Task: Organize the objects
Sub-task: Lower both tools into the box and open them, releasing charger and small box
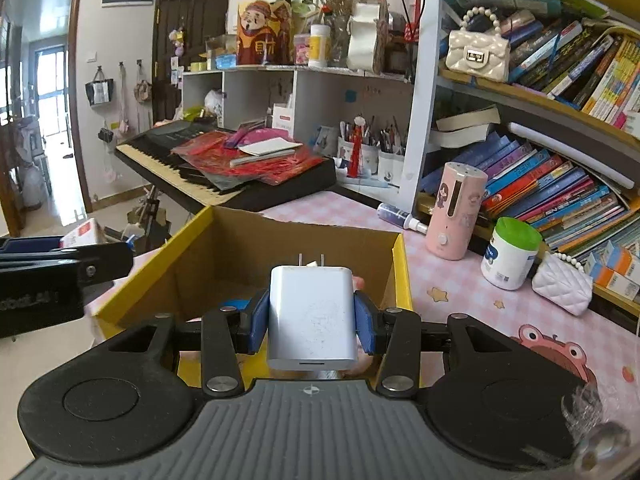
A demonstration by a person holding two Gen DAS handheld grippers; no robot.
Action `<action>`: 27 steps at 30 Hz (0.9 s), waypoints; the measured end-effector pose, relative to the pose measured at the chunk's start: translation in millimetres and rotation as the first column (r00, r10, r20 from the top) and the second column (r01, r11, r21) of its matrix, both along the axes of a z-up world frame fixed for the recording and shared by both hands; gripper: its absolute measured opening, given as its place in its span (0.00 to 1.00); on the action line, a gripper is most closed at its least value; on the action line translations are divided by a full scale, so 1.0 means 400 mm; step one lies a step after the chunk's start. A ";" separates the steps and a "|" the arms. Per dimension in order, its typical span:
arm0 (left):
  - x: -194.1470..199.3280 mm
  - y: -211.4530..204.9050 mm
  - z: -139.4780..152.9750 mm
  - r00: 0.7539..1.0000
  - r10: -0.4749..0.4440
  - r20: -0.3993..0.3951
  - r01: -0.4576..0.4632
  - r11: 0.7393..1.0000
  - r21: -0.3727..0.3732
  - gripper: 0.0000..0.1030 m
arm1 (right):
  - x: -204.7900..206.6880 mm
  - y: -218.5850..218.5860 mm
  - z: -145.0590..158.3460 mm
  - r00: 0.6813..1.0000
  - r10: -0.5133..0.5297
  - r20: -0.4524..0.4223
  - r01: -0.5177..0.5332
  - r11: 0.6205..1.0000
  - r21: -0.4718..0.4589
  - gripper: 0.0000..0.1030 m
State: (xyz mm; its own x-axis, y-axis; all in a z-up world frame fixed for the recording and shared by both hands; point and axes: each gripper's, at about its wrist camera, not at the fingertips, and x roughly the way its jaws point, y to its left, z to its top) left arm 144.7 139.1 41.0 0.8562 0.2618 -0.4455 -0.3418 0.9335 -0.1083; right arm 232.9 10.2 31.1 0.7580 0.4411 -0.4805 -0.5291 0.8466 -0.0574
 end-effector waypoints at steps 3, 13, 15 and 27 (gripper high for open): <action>0.035 0.002 -0.010 1.000 0.010 -0.024 -0.010 1.000 0.002 0.56 | 0.049 0.013 -0.024 1.000 0.009 -0.015 -0.010 0.999 -0.031 0.40; 0.115 0.001 -0.041 0.997 0.017 -0.075 -0.016 1.000 0.011 0.56 | 0.146 0.043 -0.120 0.988 0.057 -0.141 -0.071 0.993 -0.099 0.40; 0.129 -0.002 -0.048 0.996 0.016 -0.089 -0.015 1.000 0.016 0.56 | 0.157 0.051 -0.131 0.986 0.067 -0.152 -0.084 0.990 -0.113 0.40; 0.179 -0.012 -0.076 0.990 0.015 -0.140 -0.013 1.000 0.017 0.56 | 0.205 0.078 -0.159 0.956 0.134 -0.259 -0.170 0.978 -0.121 0.40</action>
